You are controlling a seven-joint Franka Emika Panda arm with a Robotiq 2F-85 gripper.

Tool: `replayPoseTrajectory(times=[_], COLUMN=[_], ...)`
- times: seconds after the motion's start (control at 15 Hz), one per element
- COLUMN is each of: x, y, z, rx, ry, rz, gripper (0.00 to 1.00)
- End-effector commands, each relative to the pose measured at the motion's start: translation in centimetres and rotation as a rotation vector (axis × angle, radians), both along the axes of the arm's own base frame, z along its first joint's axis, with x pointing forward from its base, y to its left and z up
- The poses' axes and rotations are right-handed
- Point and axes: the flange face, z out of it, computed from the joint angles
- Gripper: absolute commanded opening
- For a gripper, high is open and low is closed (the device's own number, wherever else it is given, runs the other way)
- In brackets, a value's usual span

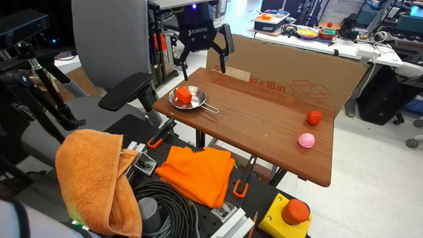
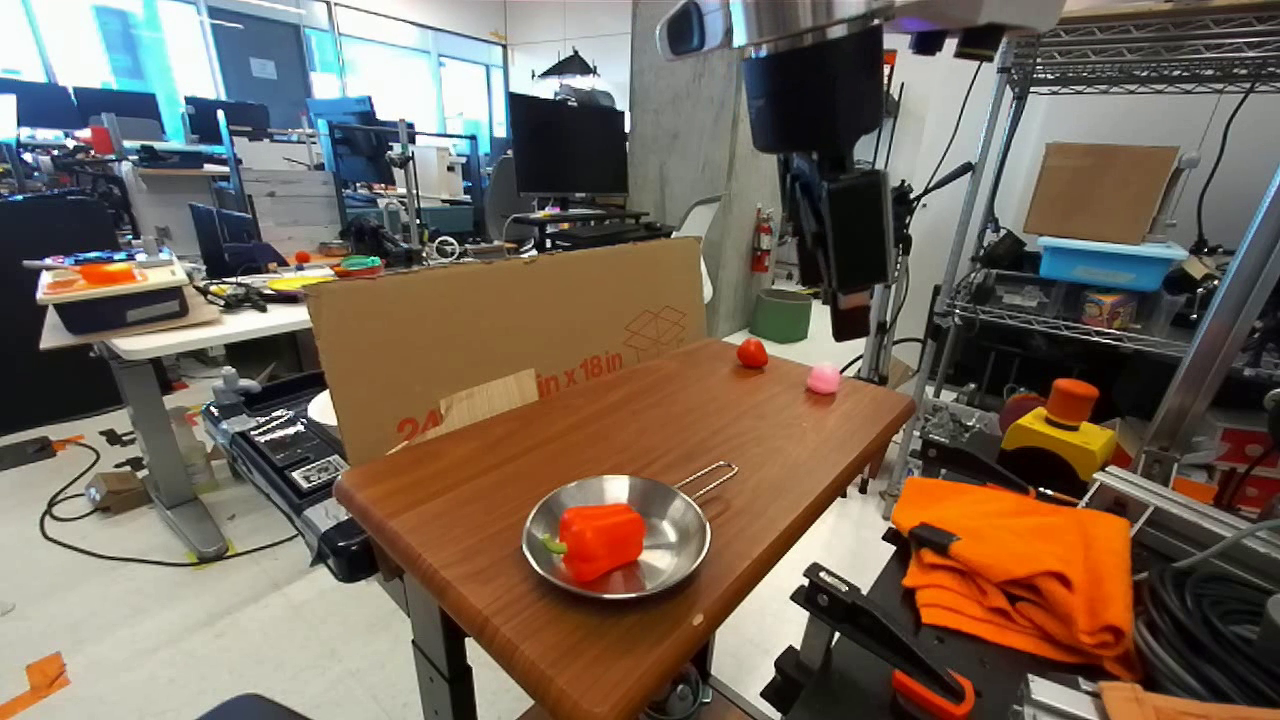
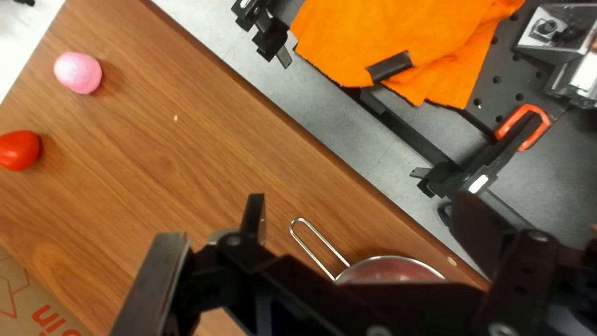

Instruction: Remove the pepper from the pan and put it on the table

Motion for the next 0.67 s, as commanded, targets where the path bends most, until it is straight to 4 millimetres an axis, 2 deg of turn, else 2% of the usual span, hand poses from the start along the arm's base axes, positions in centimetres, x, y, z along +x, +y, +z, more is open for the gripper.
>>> replayPoseTrajectory(times=[0.0,0.4,0.6], x=[0.06,0.09,0.31], y=[-0.24,-0.92,-0.51], z=[-0.34,-0.98,-0.33], rx=[-0.04,-0.139,-0.105], ry=[0.029,0.075,0.07], rz=[-0.096,-0.339,-0.346], gripper=[1.0,1.0,1.0])
